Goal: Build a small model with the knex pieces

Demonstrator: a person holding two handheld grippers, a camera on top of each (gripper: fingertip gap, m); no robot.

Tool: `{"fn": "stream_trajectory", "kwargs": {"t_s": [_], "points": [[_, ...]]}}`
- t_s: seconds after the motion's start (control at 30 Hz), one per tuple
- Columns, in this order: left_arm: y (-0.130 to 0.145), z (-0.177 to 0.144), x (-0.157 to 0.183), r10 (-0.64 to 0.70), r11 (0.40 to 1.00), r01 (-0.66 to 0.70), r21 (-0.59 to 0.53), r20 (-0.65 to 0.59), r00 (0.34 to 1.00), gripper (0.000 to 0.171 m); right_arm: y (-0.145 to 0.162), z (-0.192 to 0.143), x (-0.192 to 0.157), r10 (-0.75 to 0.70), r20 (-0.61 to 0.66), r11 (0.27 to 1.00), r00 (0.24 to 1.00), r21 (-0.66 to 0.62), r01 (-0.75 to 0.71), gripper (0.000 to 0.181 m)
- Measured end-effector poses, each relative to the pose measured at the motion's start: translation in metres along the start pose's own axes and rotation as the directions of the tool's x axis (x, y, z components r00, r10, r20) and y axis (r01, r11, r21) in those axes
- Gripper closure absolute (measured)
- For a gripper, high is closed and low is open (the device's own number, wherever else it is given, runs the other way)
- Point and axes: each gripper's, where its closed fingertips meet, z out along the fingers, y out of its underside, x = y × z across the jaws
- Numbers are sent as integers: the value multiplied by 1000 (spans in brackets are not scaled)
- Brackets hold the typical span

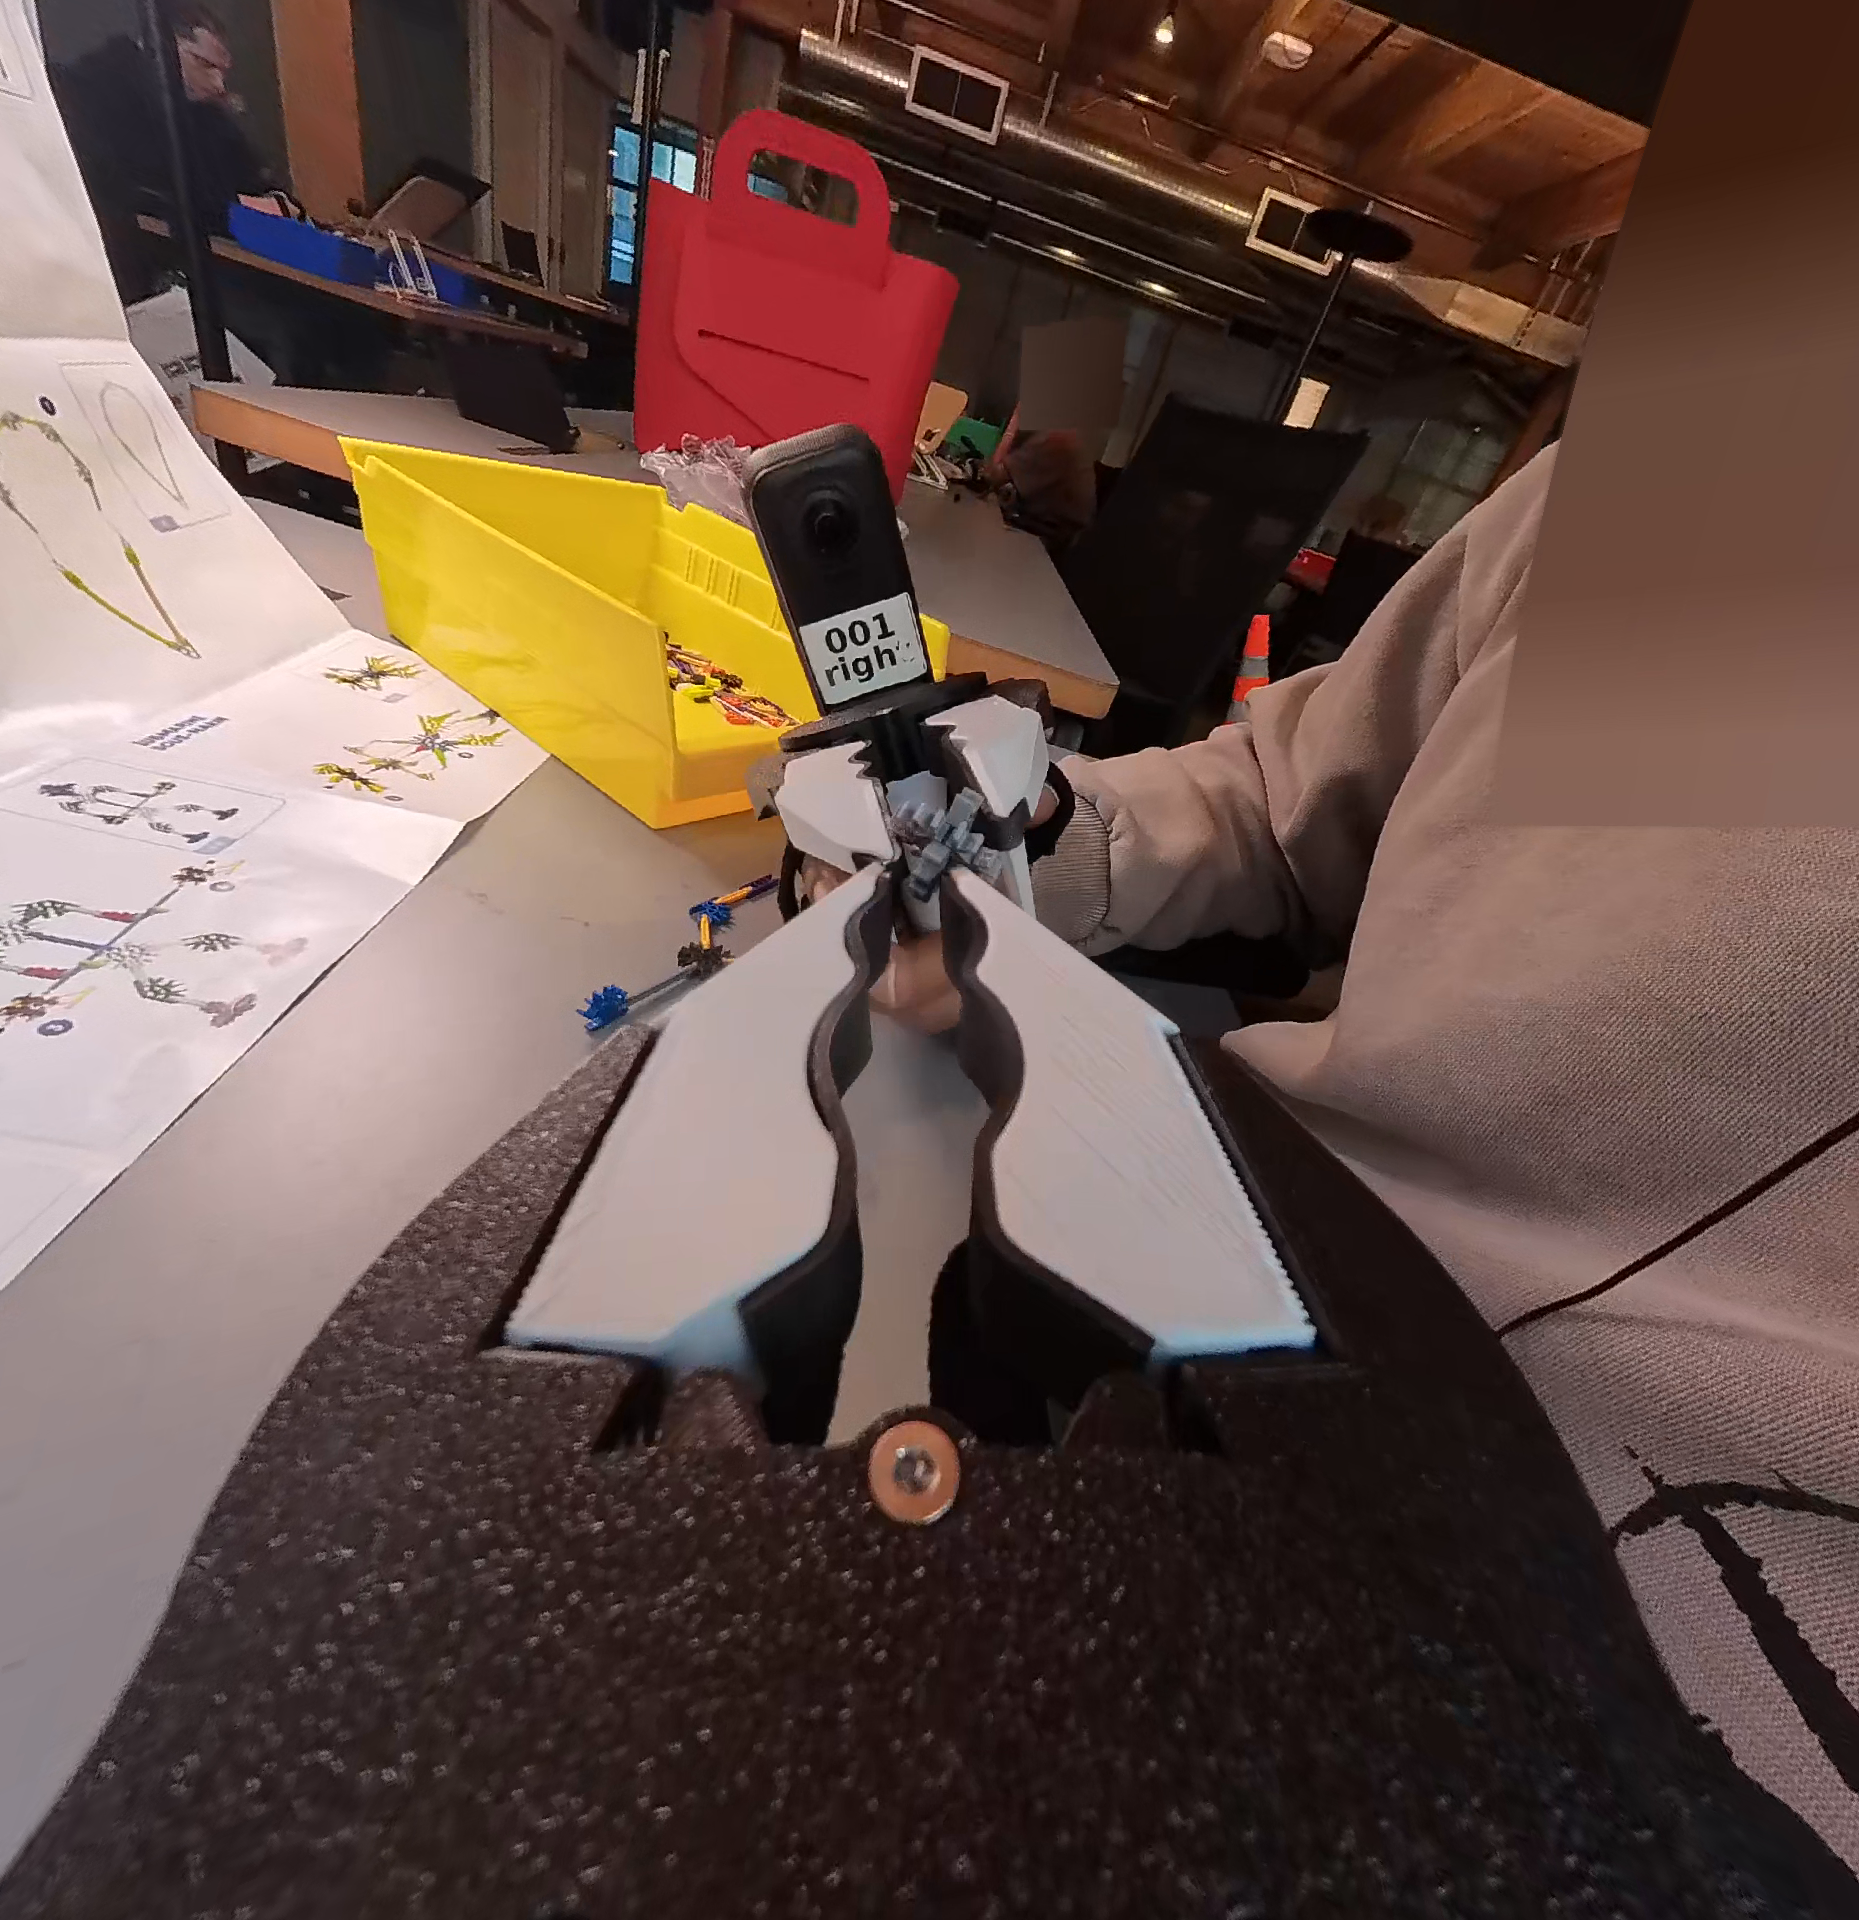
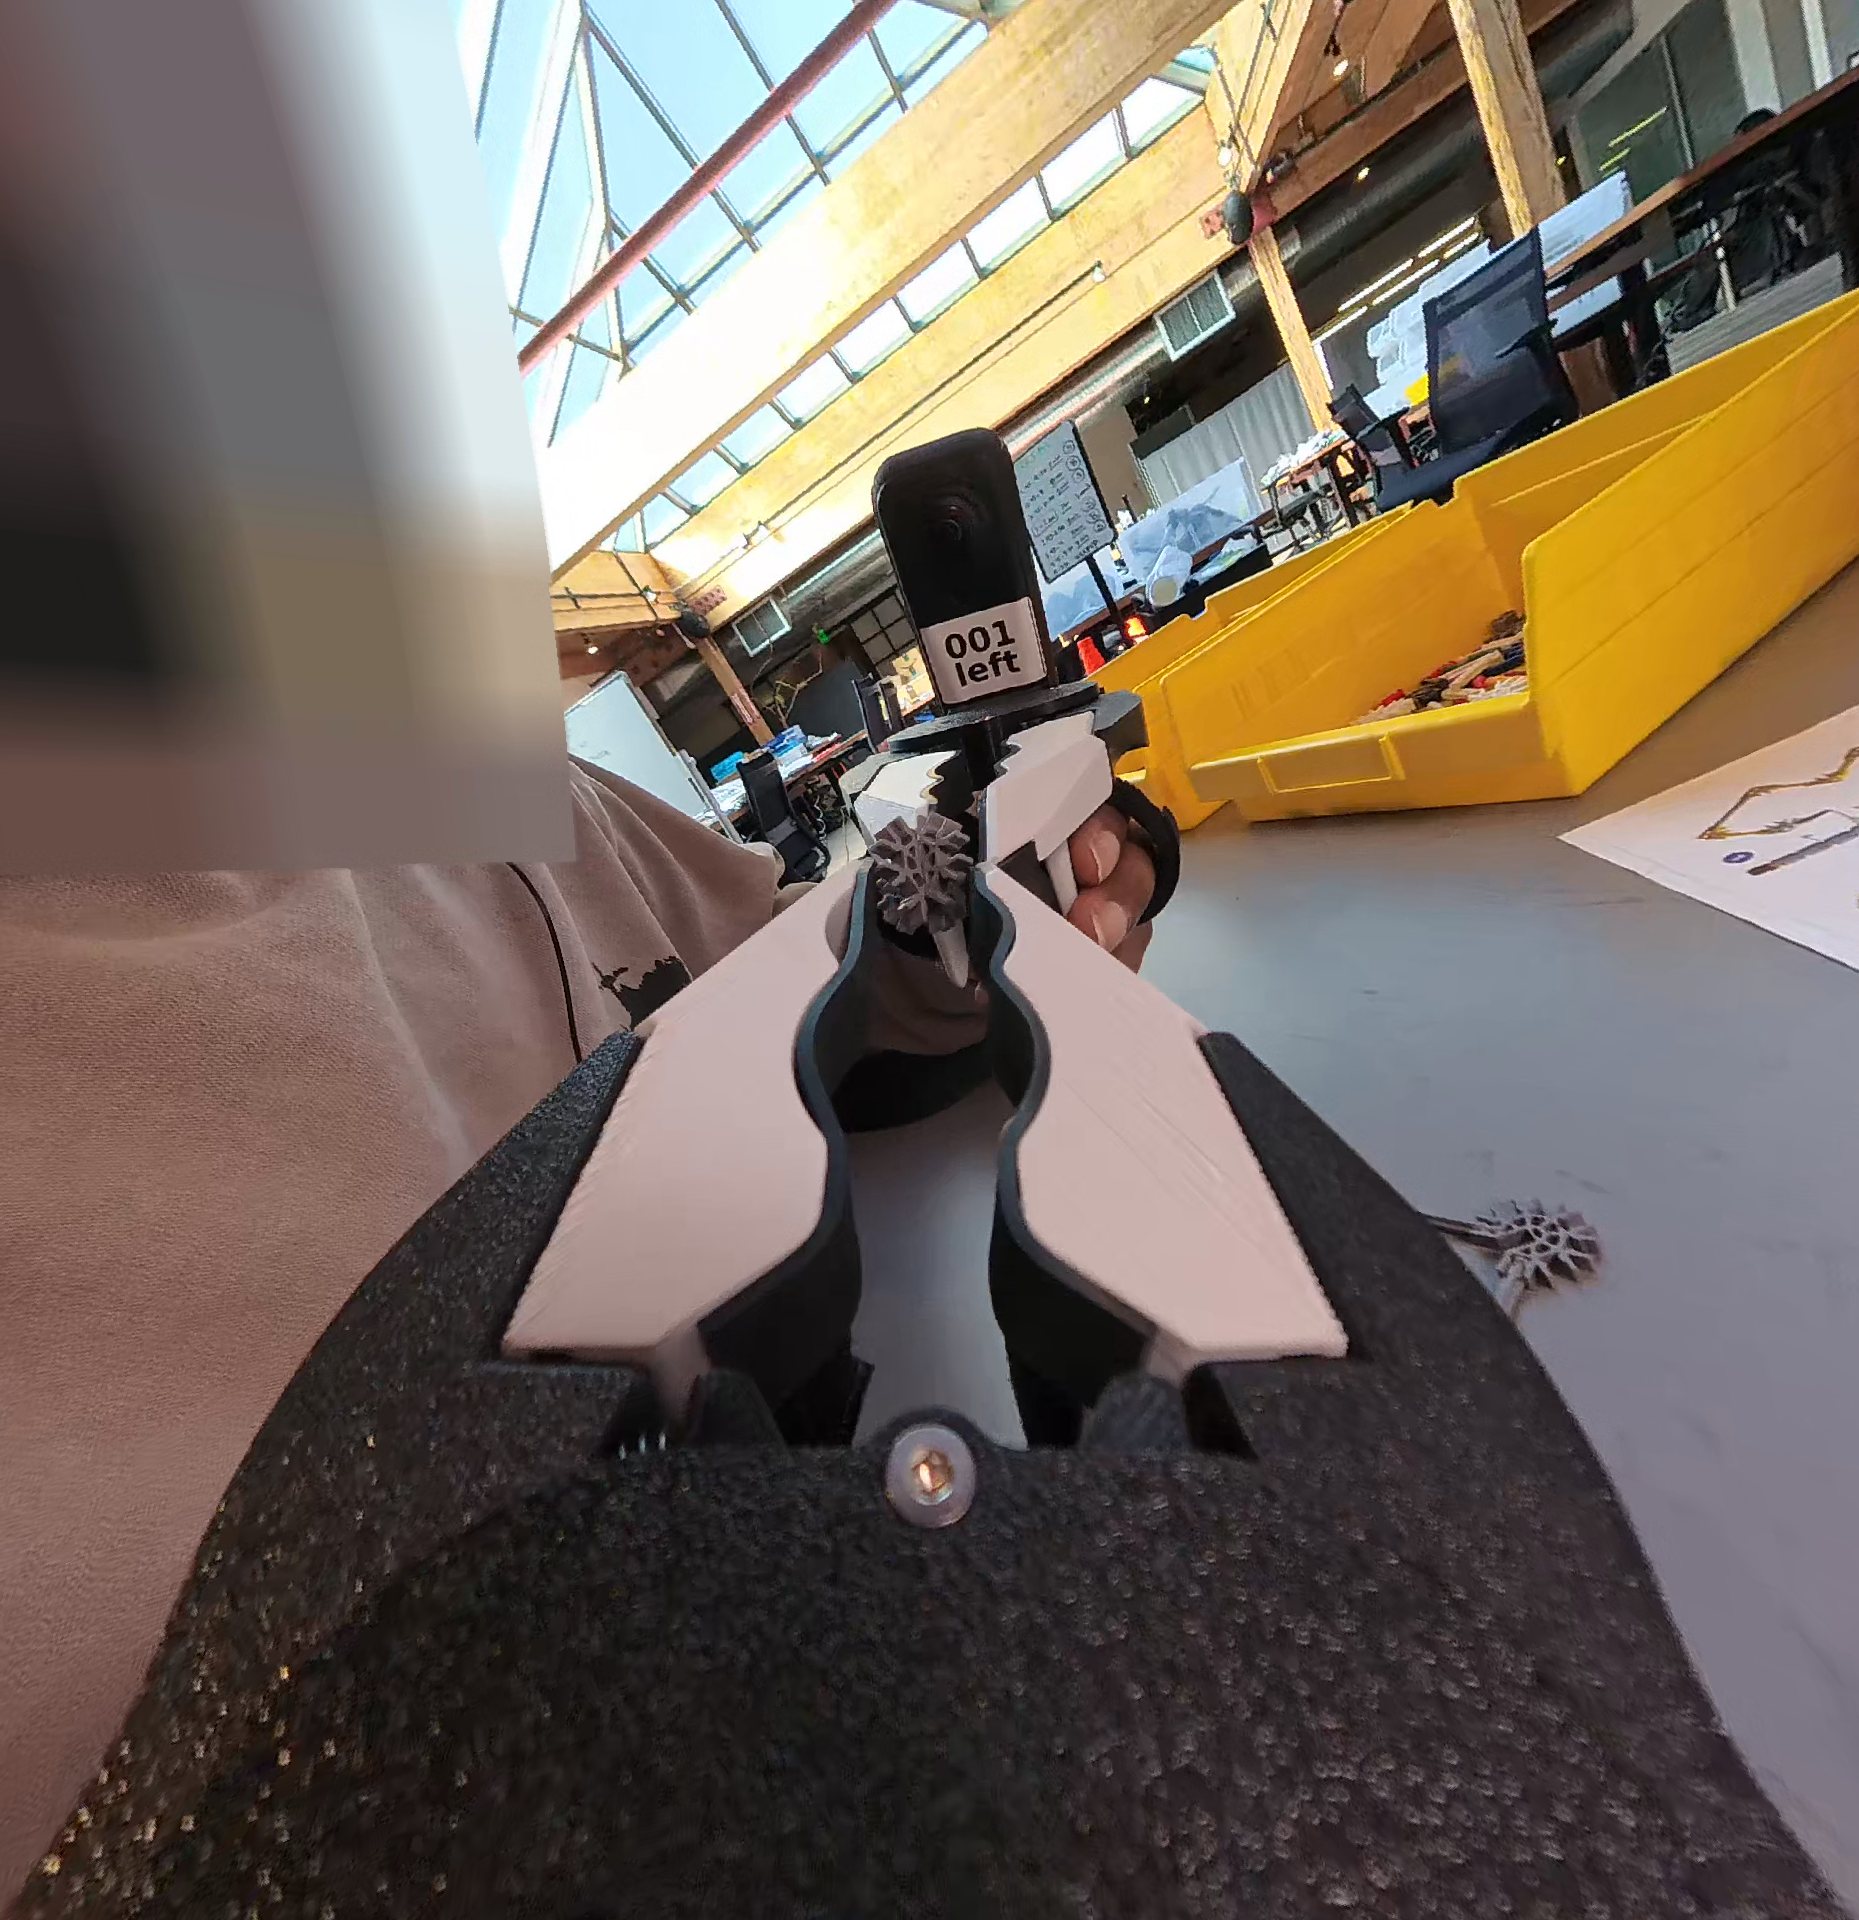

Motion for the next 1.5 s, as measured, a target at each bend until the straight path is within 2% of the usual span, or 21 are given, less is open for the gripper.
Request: {"fn": "stream_trajectory", "kwargs": {"t_s": [0.17,0.3,0.43,0.63,0.73,0.9,1.13,1.5], "points": [[1,-2,-1,-27,1000,27,-3,-11,1000,167,3,0,3,26,-7,1000,1000,-18,-26,166],[3,-2,-4,-99,995,99,-14,-29,995,168,4,-1,8,42,-30,999,999,-28,-43,165],[7,-3,-13,-209,978,208,-18,-24,978,169,4,-6,20,-18,-123,998,992,-54,11,165],[12,-3,-21,-284,959,284,-20,-11,959,169,3,-10,30,-94,-219,994,971,-80,79,169],[13,-5,-25,-288,958,288,-15,0,958,169,0,-12,31,-110,-237,993,965,-73,96,178],[16,-2,-23,-258,966,258,-35,1,966,169,5,-11,30,-146,-250,986,957,-111,122,177],[20,-1,-21,-255,966,254,-51,-15,967,168,9,-11,29,-125,-239,987,963,-132,96,179],[16,1,-19,-252,968,252,-14,-37,967,163,3,-9,26,-74,-217,996,973,-69,60,179]]}}
